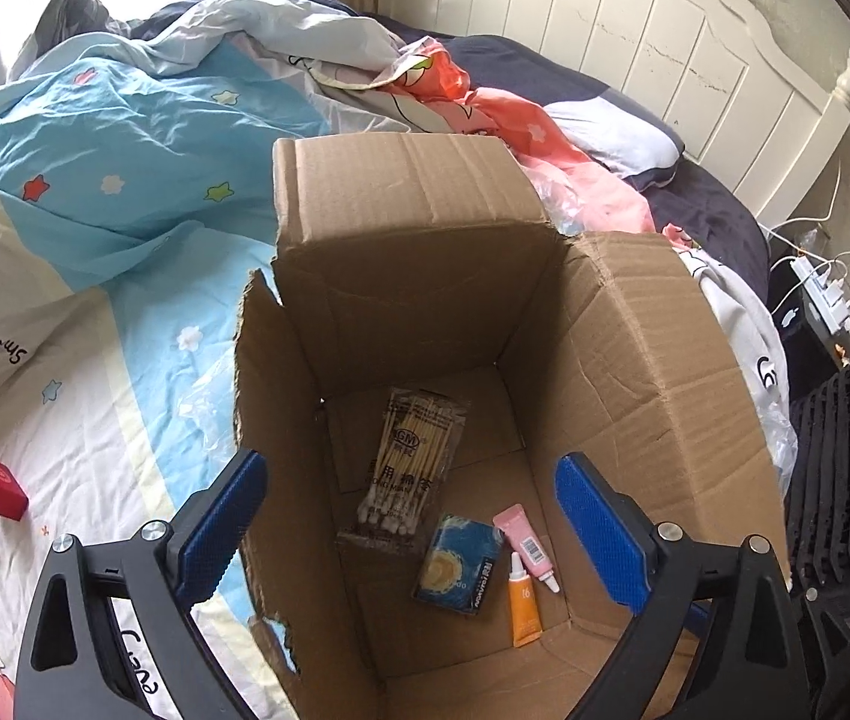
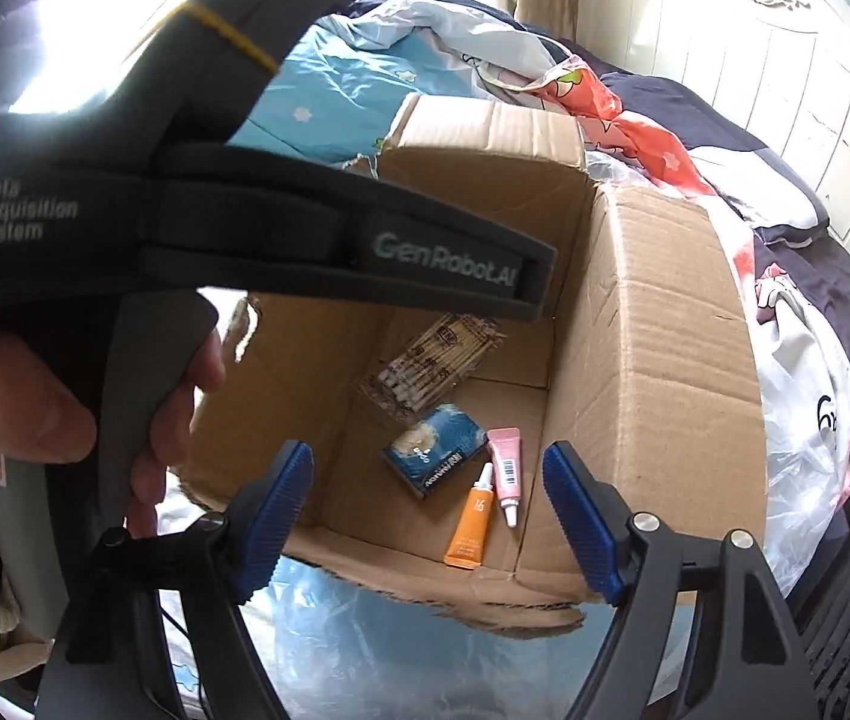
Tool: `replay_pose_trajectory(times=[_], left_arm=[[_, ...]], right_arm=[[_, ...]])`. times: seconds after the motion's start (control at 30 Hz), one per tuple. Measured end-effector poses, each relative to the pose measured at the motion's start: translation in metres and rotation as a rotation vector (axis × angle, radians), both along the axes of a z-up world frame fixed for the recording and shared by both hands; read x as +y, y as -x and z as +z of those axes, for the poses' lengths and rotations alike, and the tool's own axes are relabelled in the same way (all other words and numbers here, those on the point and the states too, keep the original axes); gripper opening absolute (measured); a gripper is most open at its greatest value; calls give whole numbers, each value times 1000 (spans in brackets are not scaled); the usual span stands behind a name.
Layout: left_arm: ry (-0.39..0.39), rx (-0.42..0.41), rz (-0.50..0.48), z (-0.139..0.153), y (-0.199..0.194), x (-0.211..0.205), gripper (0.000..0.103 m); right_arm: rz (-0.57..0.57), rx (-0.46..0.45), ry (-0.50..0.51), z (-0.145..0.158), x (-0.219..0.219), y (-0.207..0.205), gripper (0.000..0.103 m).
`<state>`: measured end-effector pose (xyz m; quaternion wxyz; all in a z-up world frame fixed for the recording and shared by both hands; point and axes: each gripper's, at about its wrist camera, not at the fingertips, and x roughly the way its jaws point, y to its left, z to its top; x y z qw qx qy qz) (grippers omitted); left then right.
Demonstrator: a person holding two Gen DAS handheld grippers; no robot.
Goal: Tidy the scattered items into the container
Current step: 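Withdraw both open grippers from the box back over the bed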
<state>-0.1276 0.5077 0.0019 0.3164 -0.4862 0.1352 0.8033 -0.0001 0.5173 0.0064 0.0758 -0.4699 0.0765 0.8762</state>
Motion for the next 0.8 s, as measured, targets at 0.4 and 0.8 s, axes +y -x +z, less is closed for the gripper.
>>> replay_pose_trajectory(times=[0.4, 0.8], left_arm=[[27, 33, 25, 17, -14, -23, 99], [68, 86, 39, 37, -32, -61, 99]], right_arm=[[-20, 32, 0, 21, -17, -22, 76], [-5, 31, -14, 33, -37, -30, 76]])
